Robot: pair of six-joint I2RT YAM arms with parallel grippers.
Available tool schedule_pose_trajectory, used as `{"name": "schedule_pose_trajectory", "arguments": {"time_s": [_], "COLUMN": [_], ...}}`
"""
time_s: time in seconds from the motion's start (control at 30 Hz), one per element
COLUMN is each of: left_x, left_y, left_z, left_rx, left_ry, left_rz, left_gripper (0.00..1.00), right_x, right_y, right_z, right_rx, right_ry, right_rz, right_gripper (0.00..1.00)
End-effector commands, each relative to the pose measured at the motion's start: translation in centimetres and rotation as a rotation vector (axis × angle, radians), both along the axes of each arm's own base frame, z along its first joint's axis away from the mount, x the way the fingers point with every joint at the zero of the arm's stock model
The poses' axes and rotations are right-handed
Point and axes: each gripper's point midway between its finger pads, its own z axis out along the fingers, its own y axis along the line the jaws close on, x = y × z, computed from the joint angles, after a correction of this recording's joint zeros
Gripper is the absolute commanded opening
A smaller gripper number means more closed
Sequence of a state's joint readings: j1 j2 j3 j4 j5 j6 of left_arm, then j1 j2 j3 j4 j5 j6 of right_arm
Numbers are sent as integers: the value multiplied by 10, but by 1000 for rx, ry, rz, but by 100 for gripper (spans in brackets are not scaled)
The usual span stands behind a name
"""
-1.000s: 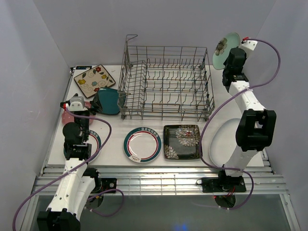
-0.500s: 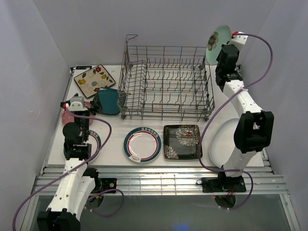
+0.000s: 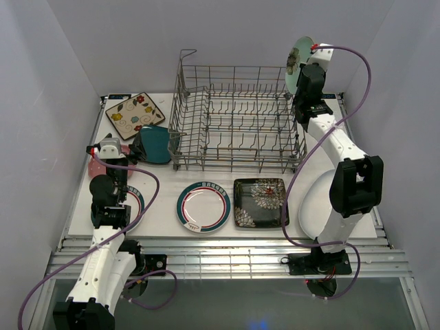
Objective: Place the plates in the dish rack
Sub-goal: Insert the plate into the dish rack.
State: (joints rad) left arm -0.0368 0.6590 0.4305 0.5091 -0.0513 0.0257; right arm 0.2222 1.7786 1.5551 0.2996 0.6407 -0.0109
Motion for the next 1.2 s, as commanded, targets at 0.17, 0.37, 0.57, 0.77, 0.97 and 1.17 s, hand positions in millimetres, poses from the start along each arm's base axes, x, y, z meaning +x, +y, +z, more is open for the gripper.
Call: {"name": "schedule_pose_trajectory", "arguments": {"time_s": [0.17, 0.37, 0.57, 0.77, 0.97, 1.17], "left_x": [-4, -3, -2, -2, -2, -2], "left_y": [-1, -2, -2, -2, -2, -2], "left_z": [2, 1, 0, -1, -1, 0], "left_rx": [-4, -3, -3, -4, -3, -4], "left_ry": [-14, -13, -8, -5, -5, -6], "left_rz": [-8, -10, -11, -12, -13, -12], "left_gripper": [98, 98, 98, 98, 98, 98], "right_x": [-6, -1, 6, 11, 16, 22], "right_y": [3, 6, 12, 14, 19, 20], "right_z": [88, 73, 56, 36, 20, 2], "right_rx": [42, 23, 2, -28, -68, -92], "right_ry": [-284, -260, -236, -209, -178, -144], "right_rz": [-45, -53, -51, -60, -58, -69], "right_gripper": [8, 8, 8, 8, 8, 8]}}
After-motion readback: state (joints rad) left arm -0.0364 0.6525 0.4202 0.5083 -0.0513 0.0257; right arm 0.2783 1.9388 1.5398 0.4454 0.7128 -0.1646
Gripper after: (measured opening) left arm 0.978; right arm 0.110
